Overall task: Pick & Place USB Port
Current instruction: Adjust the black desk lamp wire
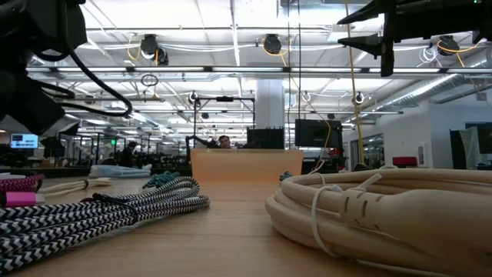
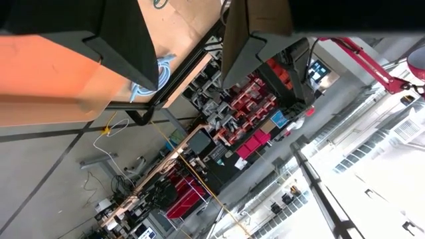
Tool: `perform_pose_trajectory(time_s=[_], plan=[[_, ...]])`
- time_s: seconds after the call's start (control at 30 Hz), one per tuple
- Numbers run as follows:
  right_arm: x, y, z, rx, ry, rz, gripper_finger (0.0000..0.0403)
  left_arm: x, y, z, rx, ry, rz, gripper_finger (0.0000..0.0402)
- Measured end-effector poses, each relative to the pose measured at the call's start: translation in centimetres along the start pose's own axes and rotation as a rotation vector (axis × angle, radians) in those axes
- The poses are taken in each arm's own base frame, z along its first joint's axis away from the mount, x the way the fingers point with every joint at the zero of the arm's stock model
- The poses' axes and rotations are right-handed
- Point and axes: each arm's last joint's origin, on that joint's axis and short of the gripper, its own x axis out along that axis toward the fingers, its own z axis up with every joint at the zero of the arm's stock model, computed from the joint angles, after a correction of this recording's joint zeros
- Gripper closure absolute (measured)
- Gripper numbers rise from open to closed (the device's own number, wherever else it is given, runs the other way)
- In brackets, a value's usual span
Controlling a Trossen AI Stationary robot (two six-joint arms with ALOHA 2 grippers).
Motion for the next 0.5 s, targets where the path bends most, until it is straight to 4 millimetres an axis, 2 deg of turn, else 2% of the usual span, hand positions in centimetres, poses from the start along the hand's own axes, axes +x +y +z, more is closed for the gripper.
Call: perform_pose_trajectory(time_s=[0.1, 0.33, 0.5], plan=[[0.0, 0.0, 0.0, 0.000, 0.000, 0.000, 0.0248, -0.4, -0.5, 0.0, 0.030, 0.001, -0.019, 0.0330], [0.0, 0.0, 0.0, -0.004, 0.000, 0.000, 0.0248, -1.8, -2.0, -0.2, 0.129, -0.031, -0.075, 0.0316], [0.0, 0.0, 0.0, -0.005, 0.001, -0.002, 0.0248, -2.4, -2.7, -0.3, 0.202, -0.043, -0.104, 0.0327]])
